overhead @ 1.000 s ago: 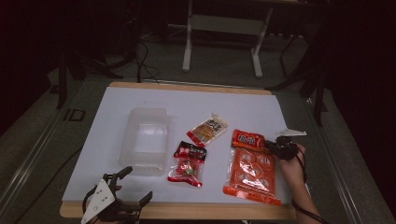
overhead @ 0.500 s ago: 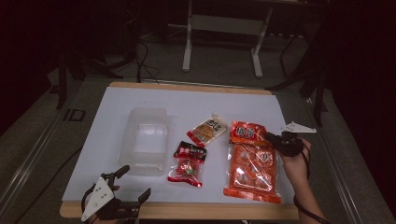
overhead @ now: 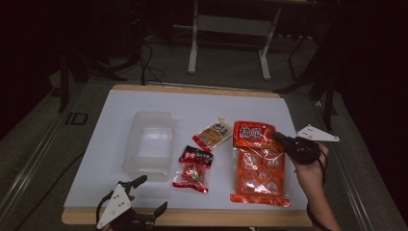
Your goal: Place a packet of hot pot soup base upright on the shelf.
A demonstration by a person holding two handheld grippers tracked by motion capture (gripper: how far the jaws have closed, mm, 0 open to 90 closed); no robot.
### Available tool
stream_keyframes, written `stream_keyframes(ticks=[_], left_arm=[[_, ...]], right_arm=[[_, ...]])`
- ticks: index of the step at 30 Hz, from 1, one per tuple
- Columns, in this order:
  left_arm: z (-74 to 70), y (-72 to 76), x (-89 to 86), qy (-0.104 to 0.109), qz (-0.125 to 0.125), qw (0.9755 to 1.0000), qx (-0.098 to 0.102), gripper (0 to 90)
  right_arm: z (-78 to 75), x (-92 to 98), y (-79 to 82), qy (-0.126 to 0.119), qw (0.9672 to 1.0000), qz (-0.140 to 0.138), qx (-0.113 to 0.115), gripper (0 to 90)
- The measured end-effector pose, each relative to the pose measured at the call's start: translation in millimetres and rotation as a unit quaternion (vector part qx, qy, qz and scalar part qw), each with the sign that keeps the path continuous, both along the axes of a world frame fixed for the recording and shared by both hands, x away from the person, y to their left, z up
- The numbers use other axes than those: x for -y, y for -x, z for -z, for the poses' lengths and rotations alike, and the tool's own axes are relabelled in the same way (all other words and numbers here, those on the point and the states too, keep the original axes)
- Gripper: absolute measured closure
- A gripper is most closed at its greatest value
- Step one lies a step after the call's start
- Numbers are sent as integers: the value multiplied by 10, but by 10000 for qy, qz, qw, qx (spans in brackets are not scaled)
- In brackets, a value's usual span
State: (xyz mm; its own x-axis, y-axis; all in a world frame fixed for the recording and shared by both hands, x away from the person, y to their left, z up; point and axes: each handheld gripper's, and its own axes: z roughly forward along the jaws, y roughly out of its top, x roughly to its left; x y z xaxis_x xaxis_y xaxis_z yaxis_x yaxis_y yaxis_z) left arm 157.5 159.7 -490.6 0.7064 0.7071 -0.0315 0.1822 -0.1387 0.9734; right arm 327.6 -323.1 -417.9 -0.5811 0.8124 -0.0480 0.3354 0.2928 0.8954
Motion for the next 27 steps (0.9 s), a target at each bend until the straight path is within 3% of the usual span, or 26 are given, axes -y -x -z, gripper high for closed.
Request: stream_keyframes(ticks=[3,11,15,17,27], left_arm=[[-20,12,105,-94,111,9999,-58,25],[-130,-75,334,188,425,9986,-263,26],[-190,-130,478,27,547,9984,-169,29],[-200,-157,542,56,654,9977,-162,29],[-89,-372,867,136,1157,9919,-504,29]], right_arm=[[-97,10,122,-67,9997,-169,131,891],[-273,-50,424,-32,9977,-456,492,891],[-316,-59,557,-130,9963,-609,595,890],[-330,-60,614,-131,9956,-655,652,891],[-368,-35,876,-287,9920,-913,822,890]])
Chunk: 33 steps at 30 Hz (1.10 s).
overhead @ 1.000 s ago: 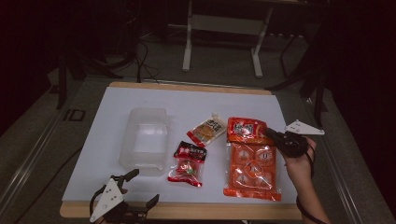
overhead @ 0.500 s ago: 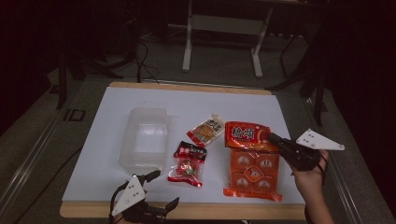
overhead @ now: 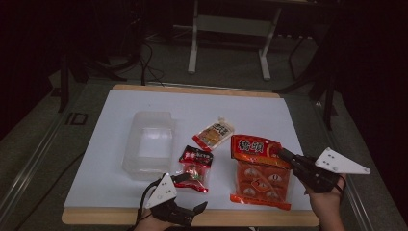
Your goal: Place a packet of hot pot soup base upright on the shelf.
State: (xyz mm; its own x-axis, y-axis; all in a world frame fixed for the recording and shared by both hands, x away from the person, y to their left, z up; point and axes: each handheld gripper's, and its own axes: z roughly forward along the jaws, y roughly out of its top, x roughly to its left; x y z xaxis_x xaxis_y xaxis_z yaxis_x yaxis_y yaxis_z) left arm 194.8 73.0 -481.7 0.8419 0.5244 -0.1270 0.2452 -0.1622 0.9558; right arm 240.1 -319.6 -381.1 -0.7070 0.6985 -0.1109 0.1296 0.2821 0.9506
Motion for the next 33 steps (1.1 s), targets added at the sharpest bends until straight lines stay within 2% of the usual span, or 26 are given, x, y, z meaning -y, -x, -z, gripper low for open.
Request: stream_keyframes(ticks=[5,11,13,18,21,22,24,25,29,31,33], left_arm=[[24,-130,90,67,105,9999,-88,29],[7,-257,260,-86,309,9993,172,41],[5,-301,313,-110,358,9991,185,48],[23,-429,496,-136,678,9973,256,65],[35,-489,619,-201,742,9966,302,71],[37,-505,643,-220,695,9967,347,101],[45,-584,696,-86,783,9966,235,146],[43,-614,722,-123,778,9967,215,146],[30,-700,834,-137,992,9947,221,146],[32,-733,890,-144,1074,9937,286,146],[49,-764,930,-162,915,9948,416,143]], right_arm=[[8,7,104,32,9999,23,93,889],[30,65,194,-49,10000,-16,79,889],[38,82,213,-79,9999,-22,74,889],[54,127,272,-84,9999,-15,85,888],[54,135,289,-84,9999,-31,76,888],[52,136,297,-80,9999,-32,78,887],[49,134,310,-52,9999,-34,96,888],[49,134,315,-54,9999,-41,95,887],[50,139,326,-62,9999,-52,94,887],[52,145,329,-67,9999,-52,99,886],[54,147,333,-77,9999,-53,99,886]])
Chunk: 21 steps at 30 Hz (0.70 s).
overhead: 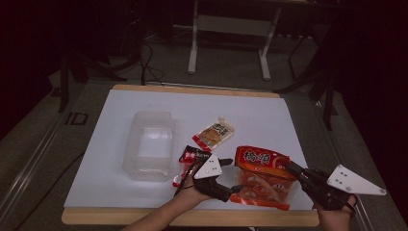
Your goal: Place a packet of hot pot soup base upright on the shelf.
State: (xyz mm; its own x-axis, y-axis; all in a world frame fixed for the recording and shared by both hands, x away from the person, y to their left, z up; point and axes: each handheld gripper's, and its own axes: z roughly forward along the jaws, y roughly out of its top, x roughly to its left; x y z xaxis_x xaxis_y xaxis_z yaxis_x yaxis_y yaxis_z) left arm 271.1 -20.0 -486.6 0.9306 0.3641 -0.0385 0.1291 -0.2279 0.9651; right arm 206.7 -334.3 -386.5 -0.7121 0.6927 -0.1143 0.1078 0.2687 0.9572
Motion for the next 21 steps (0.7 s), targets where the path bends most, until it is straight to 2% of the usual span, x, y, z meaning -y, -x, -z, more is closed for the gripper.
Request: stream_keyframes(ticks=[5,6,10,14,18,19,20,21], left_arm=[[32,-85,85,34,172,9998,-95,143],[28,-99,104,20,334,9993,-189,143],[24,-107,172,14,433,9990,-141,165],[48,-149,212,353,534,9973,-346,204],[56,-160,295,248,708,9969,-244,257],[55,-169,315,190,736,9968,-252,260],[55,-173,330,220,744,9965,-298,262],[52,-176,344,246,758,9962,-337,311]], right_arm=[[0,1,18,19,10000,-8,32,885],[0,2,20,21,10000,-9,35,885],[-3,3,22,17,10000,-29,28,885],[5,-1,30,-18,10000,-29,41,885],[0,-6,28,-2,10000,-39,43,885],[0,-9,30,-4,10000,-39,41,885],[0,-12,32,-9,10000,-40,40,885],[2,-13,37,-4,10000,-39,54,885]])
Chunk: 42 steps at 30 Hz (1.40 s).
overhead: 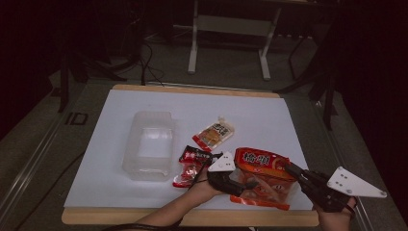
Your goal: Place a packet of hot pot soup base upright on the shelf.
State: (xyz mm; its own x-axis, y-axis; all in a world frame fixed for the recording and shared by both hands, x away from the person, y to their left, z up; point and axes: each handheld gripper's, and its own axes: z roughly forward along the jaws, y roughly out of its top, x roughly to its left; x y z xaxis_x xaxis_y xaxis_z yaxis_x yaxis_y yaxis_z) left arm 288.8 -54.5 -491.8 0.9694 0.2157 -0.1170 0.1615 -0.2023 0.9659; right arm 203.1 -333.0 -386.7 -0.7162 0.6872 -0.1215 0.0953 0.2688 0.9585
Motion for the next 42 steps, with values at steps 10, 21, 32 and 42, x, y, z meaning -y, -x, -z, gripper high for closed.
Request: stream_keyframes(ticks=[10,21,32,42], left_arm=[[-33,-5,57,-36,424,9991,55,643],[-185,32,20,-7,614,9970,471,713],[-648,47,-132,34,366,9976,583,714],[-862,-9,-384,344,-56,9970,697,715]], right_arm=[[2,20,-4,2,10000,51,-27,885],[-109,26,-8,31,9999,66,74,884],[-409,-14,-4,-199,9986,78,478,824],[-481,-54,29,-397,9967,220,667,445]])
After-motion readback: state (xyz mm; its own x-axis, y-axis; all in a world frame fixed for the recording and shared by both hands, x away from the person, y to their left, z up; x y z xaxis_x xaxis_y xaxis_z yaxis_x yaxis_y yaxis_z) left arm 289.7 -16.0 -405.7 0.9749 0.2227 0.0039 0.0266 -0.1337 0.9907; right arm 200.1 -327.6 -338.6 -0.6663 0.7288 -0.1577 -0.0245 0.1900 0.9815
